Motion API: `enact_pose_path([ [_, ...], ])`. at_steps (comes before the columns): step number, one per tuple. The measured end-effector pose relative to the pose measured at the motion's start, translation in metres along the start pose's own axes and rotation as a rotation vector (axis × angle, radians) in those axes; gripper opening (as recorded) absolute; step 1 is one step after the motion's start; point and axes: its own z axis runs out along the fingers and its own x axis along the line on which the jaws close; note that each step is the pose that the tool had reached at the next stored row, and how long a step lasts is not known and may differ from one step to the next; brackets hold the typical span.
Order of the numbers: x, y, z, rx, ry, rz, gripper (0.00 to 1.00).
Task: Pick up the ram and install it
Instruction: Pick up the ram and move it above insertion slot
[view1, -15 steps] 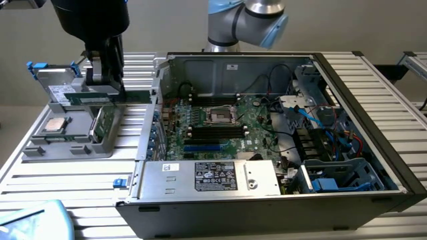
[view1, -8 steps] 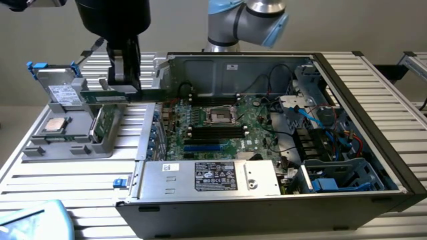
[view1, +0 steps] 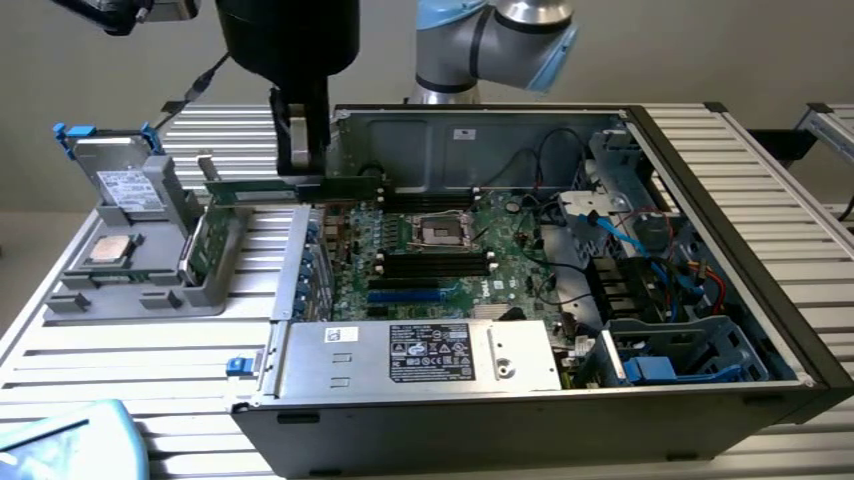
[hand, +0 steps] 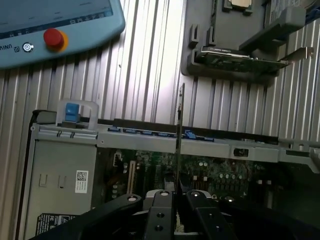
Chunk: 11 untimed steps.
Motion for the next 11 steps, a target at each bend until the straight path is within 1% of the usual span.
enact_pose_path([
  [2,0.002,-0.0090,-0.0009,0.0009,-0.0079,-0.001,0.14],
  [3,0.003,-0.0135,-0.0013,0.0012,-0.0102,-0.001,0.14],
  [5,0.004,-0.0224,-0.0012,0.0010,-0.0107,-0.001,0.14],
  [11,0.007,-0.0504,0.0064,0.0012,-0.0109,-0.001,0.14],
])
